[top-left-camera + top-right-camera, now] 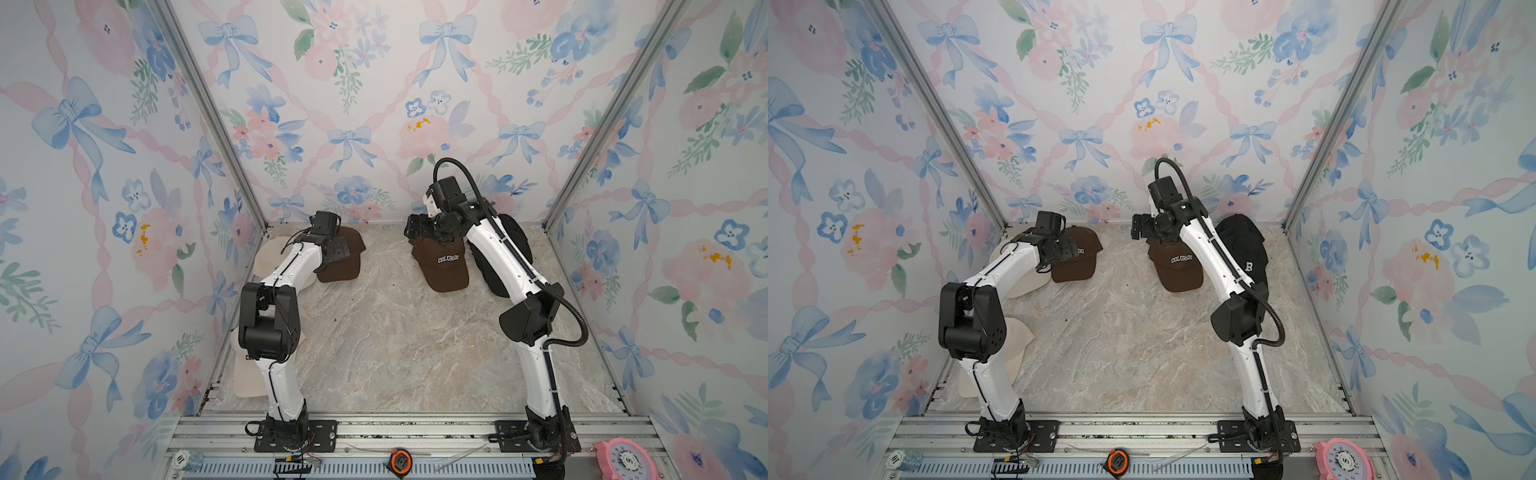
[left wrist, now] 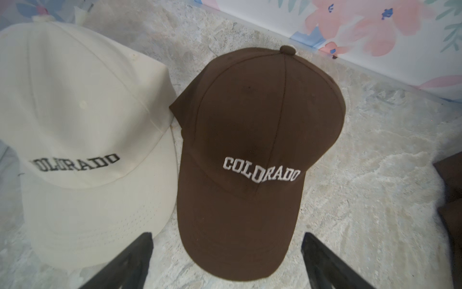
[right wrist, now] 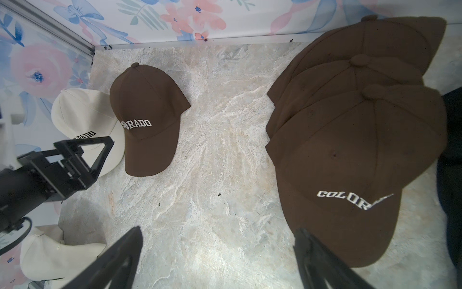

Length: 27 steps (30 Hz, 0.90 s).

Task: Stack the baseball caps by color
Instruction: Pick up the baseball cap from the center of the board.

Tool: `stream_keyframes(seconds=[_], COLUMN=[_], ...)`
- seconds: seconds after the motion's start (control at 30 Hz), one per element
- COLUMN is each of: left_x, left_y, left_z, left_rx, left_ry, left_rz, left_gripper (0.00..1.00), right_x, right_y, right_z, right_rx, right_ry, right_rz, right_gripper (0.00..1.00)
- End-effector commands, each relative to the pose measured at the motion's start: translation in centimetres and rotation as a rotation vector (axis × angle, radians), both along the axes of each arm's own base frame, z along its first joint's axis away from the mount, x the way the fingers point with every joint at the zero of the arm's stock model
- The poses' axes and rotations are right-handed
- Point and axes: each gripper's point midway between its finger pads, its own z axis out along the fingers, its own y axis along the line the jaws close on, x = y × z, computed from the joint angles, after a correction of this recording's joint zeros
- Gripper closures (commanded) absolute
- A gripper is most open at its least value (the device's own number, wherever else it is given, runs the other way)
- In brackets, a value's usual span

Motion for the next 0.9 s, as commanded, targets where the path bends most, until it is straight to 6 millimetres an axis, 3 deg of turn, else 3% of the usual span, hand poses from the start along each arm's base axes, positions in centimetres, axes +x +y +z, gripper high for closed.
stream_keyframes(seconds=[0.0, 0.37, 0.63, 0.87], left_x=[2.0, 6.2, 6.4, 6.3], left_y=[-0.4, -0.6, -1.1, -1.5], left_z=[-0.4, -3.1, -4.9, -5.5], left_rx=[0.001, 0.054, 0.029, -0.007], left_ry=[-0.005, 0.025, 0.055, 0.067], left_rz=[-0.039, -0.077, -0.081, -0.077], left_gripper=[0.1, 0.24, 0.38, 0.63], right_x=[-0.5, -1.4, -2.2, -2.6], right_y=[-0.7, -4.1, -5.8, -6.5], right_z=[-0.3, 0.5, 0.8, 1.0], right_rx=[-0.027, -0.092, -0.119, -0.131], right_ry=[0.023, 0.026, 0.029, 0.028], right_rz=[-0.022, -0.08, -0.11, -0.125], right_gripper=[0.04, 0.04, 0.04, 0.04])
